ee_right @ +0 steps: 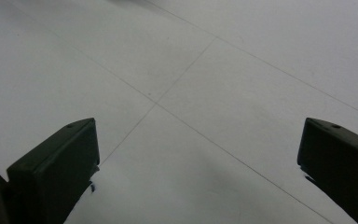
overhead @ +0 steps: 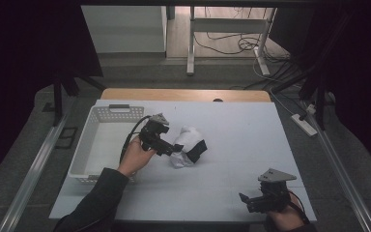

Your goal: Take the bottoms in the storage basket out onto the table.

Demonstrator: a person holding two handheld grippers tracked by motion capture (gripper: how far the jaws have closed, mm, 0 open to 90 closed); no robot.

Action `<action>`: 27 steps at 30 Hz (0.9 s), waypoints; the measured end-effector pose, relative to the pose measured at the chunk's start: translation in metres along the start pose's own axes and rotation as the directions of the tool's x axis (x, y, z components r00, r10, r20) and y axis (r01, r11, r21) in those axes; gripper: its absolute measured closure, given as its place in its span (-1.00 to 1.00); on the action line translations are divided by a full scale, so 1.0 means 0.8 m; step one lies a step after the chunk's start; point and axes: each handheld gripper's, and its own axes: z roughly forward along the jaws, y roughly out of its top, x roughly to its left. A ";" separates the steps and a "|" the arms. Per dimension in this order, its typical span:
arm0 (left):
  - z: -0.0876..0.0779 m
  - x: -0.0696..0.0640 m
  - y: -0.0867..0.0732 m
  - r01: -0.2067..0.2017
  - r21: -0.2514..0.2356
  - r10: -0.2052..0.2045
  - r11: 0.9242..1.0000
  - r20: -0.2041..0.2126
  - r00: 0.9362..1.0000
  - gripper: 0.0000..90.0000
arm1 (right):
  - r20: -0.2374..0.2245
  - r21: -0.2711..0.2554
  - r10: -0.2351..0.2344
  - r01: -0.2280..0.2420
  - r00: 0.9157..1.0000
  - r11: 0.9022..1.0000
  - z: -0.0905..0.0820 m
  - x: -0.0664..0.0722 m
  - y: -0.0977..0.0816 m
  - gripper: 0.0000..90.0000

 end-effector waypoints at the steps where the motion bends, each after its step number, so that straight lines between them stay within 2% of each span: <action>1: 0.000 0.000 0.000 -0.001 0.000 0.001 1.000 -0.001 1.000 -0.99 | 0.000 0.000 0.000 0.000 1.000 1.000 0.000 0.000 0.000 -1.00; 12: -0.007 -0.005 -0.008 -0.019 -0.007 0.019 1.000 -0.003 1.000 -0.99 | -0.008 -0.007 0.010 -0.010 1.000 1.000 -0.001 -0.001 0.000 -1.00; 23: -0.018 -0.001 -0.017 0.014 -0.039 -0.013 0.999 0.028 1.000 -1.00 | -0.008 -0.013 0.011 -0.011 1.000 1.000 -0.002 -0.001 0.000 -1.00; 27: -0.023 -0.001 -0.023 0.016 -0.036 -0.015 0.999 0.024 1.000 -1.00 | -0.009 -0.018 0.011 -0.012 1.000 1.000 -0.002 -0.001 -0.001 -1.00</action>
